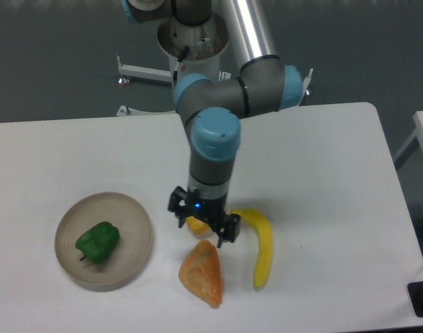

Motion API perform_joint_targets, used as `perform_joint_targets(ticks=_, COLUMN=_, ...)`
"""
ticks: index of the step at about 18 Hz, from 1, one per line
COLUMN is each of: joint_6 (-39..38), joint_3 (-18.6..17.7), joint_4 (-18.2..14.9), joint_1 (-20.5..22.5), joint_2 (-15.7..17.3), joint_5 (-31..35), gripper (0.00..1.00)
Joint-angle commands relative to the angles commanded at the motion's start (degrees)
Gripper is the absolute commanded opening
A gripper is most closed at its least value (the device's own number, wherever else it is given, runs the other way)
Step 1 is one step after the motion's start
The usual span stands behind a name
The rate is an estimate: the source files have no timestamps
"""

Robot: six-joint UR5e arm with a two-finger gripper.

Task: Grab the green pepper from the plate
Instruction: 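Move the open gripper from beside the banana toward the beige plate, then lower the gripper over the green pepper on the plate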

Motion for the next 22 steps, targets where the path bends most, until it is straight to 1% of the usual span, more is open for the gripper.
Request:
perform_joint_targets(ticks=4, joint_6=-3.87, joint_3=-1.58, joint_4=0.18, joint_1=-2.64, joint_2=0.00, joint_5=-0.17, gripper=1.00)
perform_joint_targets(ticks=8, joint_6=-9.23, joint_3=-2.46, joint_4=0.44, joint_1=-4.40, joint_2=0.00, joint_5=-3.69, gripper=1.00)
perform_joint_targets(ticks=9, joint_6=-9.50, joint_3=-3.07, joint_4=0.96, joint_1=-5.10, joint_2=0.00, joint_5=-3.78, gripper=1.00)
perform_joint_targets(ticks=13, joint_6=-10.73, joint_3=-6.76, joint_4=5.26, joint_1=-7.56, joint_2=0.09, joint_5=-3.78, gripper=1.00)
perform_joint_targets(ticks=14, joint_6=-10.65, joint_3=-7.20, joint_4=5.80, joint_1=-8.09, joint_2=0.17, joint_5=-3.78, gripper=1.00)
perform_joint_targets(ticks=19, joint_6=-10.82, joint_3=-7.38, joint_4=6.15, joint_1=-9.85, joint_2=-0.09, joint_5=-3.69, gripper=1.00)
perform_joint_targets(ticks=22, joint_6=-10.73, joint_3=-7.38, joint_4=7.38, joint_1=-10.46, joint_2=-0.79, joint_5=-3.69, gripper=1.00)
